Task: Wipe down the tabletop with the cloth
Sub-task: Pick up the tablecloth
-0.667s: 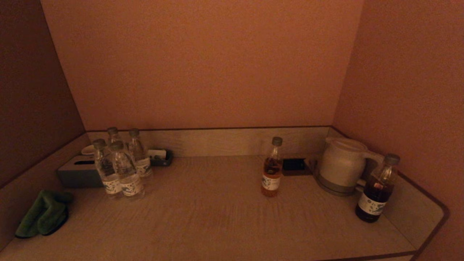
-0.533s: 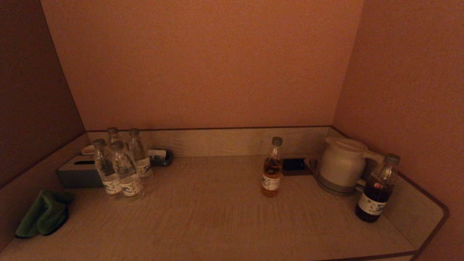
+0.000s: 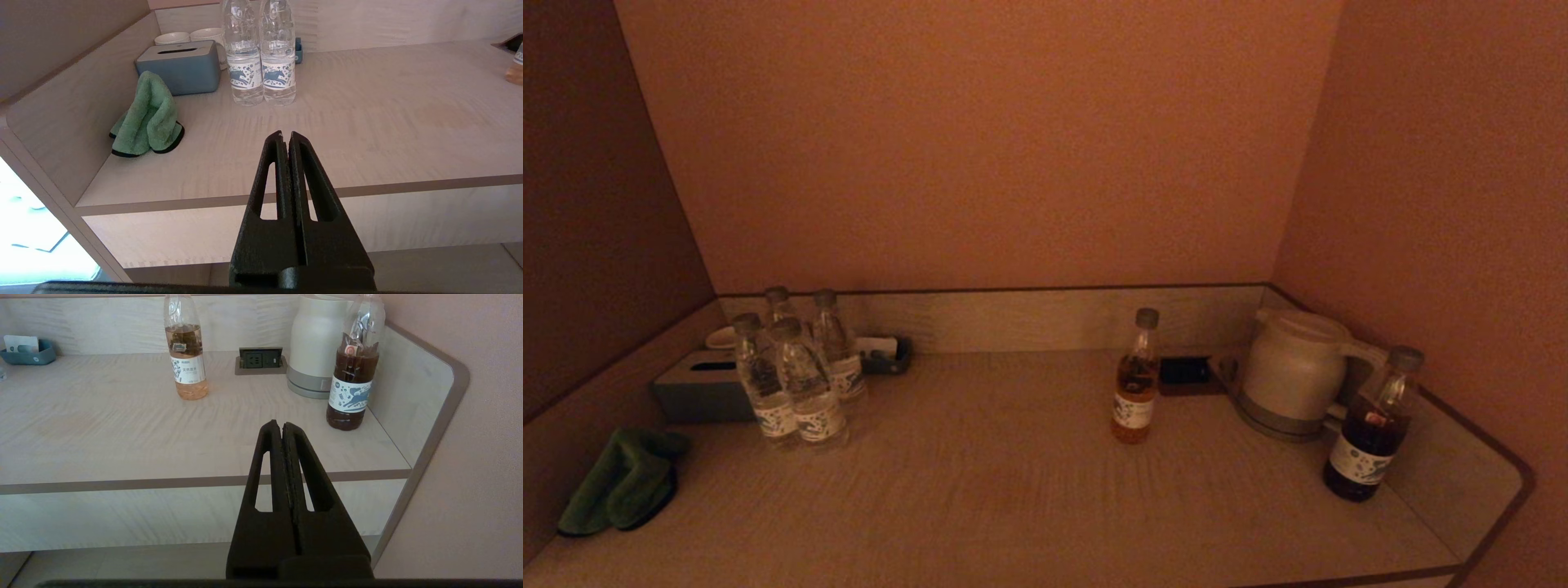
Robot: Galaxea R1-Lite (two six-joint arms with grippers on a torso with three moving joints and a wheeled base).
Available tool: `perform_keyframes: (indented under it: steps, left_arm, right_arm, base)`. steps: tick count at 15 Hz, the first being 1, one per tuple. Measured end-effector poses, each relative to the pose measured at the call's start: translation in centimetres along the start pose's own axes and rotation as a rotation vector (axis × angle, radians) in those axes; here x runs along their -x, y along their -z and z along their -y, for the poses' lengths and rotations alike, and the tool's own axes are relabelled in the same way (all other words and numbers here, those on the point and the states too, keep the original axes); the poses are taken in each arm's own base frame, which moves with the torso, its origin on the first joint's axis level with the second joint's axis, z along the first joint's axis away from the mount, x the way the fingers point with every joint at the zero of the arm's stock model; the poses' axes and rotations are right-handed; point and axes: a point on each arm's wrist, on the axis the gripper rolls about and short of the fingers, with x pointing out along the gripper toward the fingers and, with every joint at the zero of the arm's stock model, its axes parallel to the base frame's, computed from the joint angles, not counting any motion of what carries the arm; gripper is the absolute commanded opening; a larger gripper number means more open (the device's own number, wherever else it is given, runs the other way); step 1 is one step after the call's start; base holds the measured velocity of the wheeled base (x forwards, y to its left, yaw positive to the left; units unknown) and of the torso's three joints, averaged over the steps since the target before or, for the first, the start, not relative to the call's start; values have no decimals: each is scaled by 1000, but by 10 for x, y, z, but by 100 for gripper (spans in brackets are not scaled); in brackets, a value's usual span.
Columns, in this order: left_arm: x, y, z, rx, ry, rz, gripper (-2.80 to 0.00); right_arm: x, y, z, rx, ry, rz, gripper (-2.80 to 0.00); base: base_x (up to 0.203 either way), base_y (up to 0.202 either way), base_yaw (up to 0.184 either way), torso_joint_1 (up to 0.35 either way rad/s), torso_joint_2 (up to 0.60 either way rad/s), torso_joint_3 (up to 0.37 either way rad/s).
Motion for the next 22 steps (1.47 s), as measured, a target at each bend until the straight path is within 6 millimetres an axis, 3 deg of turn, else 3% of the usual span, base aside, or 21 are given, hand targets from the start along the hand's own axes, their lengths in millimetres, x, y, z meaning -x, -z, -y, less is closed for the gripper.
perform_keyframes:
  steps: [5, 10, 13, 16, 18, 22]
  left_arm:
    - [2, -5, 0, 11, -5, 15, -280]
    - [23, -65, -5, 114, -87, 42, -280]
    - [13, -91, -8, 137, -176, -51, -280]
    - [-22, -114, -13, 195, -318, -232, -280]
    - [-56, -131, -17, 247, -408, -351, -280]
    - [-149, -143, -41, 301, -622, -590, -280]
  right_arm:
    - [0, 0, 0, 0, 0, 0, -280]
    - [0, 0, 0, 0, 0, 0, -280]
    - [0, 0, 0, 0, 0, 0, -280]
    - [0, 0, 0, 0, 0, 0, -280]
    - [0, 0, 0, 0, 0, 0, -280]
    - [0, 0, 0, 0, 0, 0, -280]
  base:
    - [0, 0, 0, 0, 0, 0]
    - [0, 0, 0, 0, 0, 0]
    - [0, 0, 0, 0, 0, 0]
    - [0, 0, 0, 0, 0, 0]
    - [0, 0, 0, 0, 0, 0]
    - [0, 0, 0, 0, 0, 0]
